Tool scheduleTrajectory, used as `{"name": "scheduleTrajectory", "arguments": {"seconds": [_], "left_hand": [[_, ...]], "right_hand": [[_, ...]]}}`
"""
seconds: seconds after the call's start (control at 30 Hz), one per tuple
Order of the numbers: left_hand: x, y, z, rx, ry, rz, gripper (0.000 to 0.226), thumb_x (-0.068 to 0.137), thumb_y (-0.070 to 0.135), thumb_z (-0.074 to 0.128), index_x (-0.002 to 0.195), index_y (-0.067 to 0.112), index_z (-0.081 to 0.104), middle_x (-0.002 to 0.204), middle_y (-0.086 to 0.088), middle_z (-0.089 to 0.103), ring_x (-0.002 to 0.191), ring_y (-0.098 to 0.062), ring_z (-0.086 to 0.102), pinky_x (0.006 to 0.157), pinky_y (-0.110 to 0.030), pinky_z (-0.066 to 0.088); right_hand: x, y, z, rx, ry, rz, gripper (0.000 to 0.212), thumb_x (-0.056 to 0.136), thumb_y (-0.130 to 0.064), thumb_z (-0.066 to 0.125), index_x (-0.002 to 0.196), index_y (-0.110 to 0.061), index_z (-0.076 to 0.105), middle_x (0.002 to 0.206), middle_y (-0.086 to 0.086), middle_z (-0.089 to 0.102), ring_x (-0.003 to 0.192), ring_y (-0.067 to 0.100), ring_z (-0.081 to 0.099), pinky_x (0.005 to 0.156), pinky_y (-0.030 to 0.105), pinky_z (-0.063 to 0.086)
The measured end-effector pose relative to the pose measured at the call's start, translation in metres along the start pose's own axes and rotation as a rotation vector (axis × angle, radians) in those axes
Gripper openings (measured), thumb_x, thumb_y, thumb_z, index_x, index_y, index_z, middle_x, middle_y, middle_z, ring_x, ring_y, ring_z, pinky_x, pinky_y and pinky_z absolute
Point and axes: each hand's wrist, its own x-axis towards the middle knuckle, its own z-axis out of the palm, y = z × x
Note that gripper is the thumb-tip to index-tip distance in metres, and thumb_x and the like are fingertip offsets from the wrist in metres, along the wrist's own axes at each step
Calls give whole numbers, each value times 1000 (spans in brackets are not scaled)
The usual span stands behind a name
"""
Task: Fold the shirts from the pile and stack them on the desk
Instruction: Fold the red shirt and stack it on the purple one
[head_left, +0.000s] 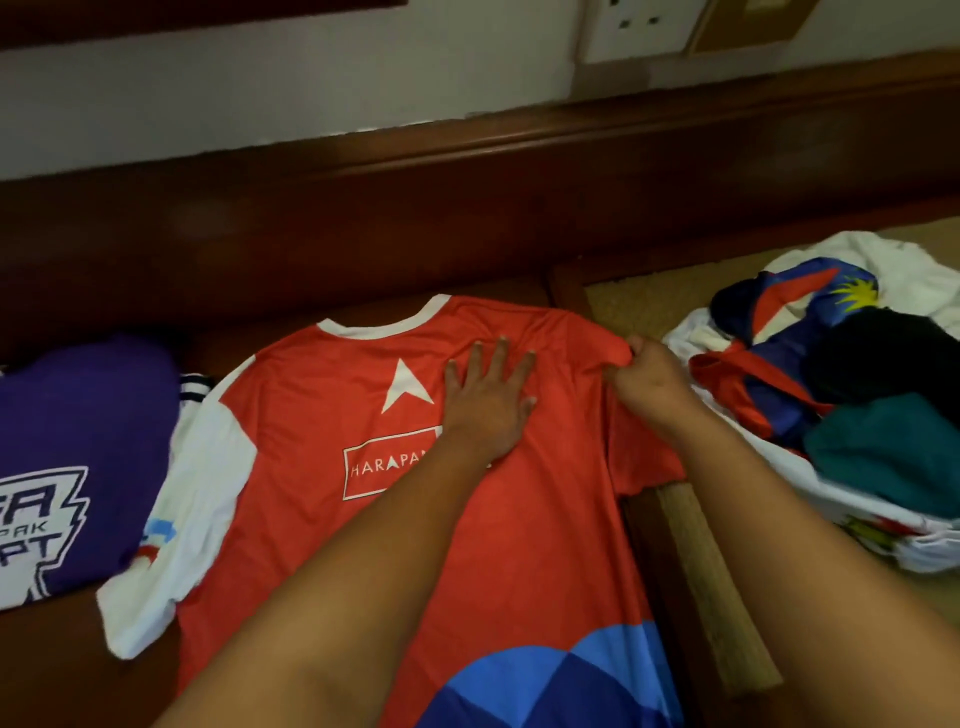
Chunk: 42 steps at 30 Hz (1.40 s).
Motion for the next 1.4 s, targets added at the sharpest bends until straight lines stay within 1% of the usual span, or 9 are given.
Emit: {"name": "scheduleTrajectory", "arguments": {"seconds": [0.13, 0.23, 0.37, 0.53, 0.73, 0.87, 0.97, 1.13, 1.4], "left_hand": [[4, -5, -5, 24, -42, -6, 61, 98, 52, 30, 151, 42, 0, 162, -1, -5, 147, -34, -5, 113, -61, 4], [7, -5, -7, 22, -70, -15, 61, 98, 53, 28, 150, 42, -2, 161, -1, -10, 147, -34, -10, 114, -61, 1], [12, -3, -8, 20, -92, -33, 61, 99, 53, 26, 150, 41, -2, 161, -2, -12, 146, -35, -12, 113, -62, 0], [9, -7, -9, -54, -10, -30, 59, 99, 46, 33, 152, 32, 11, 162, -3, 0, 148, -30, -1, 115, -56, 5], [-28, -28, 9, -46, 174, -102, 52, 98, 36, 35, 147, 18, 33, 157, -10, 24, 146, -29, 17, 116, -51, 13], [-45, -43, 19, 25, 174, -193, 60, 93, 49, 22, 145, 23, 37, 154, -10, 31, 143, -32, 25, 112, -54, 21], [-55, -52, 20, 13, 152, -242, 63, 93, 54, 17, 148, 26, 33, 157, -9, 26, 145, -34, 20, 113, -54, 18], [-86, -73, 11, -37, 188, -297, 62, 92, 47, 20, 145, 21, 37, 155, -10, 29, 144, -31, 21, 115, -51, 18], [-197, -144, 5, -228, 449, -728, 56, 86, 31, 45, 137, 8, 47, 147, -20, 40, 138, -41, 30, 110, -57, 23]], "right_hand": [[7, -12, -30, 165, -199, 11, 16, 85, -1, 56, 81, -17, 55, 79, 9, 58, 68, 21, 55, 61, 29, 42], [20, -22, -64, 181, -234, -63, 24, 83, 6, 61, 88, -17, 56, 83, 10, 56, 65, 15, 55, 55, 23, 43], [38, -28, -111, 92, 77, -172, 35, 79, 15, 50, 85, -18, 61, 62, 1, 43, 37, 1, 41, 37, 14, 28], [14, -19, -98, -85, 344, -228, 42, 75, 10, 43, 104, -13, 64, 86, 11, 57, 72, 18, 51, 64, 26, 39], [-32, 13, 30, -94, 66, -430, 40, 72, -4, 45, 107, 0, 64, 110, 22, 57, 105, 37, 56, 95, 32, 38], [-6, 37, 39, -345, -64, -377, 54, 88, -29, 41, 135, -4, 49, 148, 23, 36, 137, 39, 32, 113, 42, 26], [6, 51, 29, -443, -25, -293, 57, 96, -38, 39, 145, -9, 36, 155, 22, 21, 144, 39, 17, 115, 45, 19], [-16, 25, 49, -451, 78, -387, 58, 85, -37, 35, 125, 1, 55, 140, 31, 42, 131, 47, 38, 106, 55, 35], [-96, -54, 168, -429, -303, -706, 63, 92, -42, 19, 144, -12, 38, 157, 11, 24, 147, 29, 17, 116, 49, 21]]}}
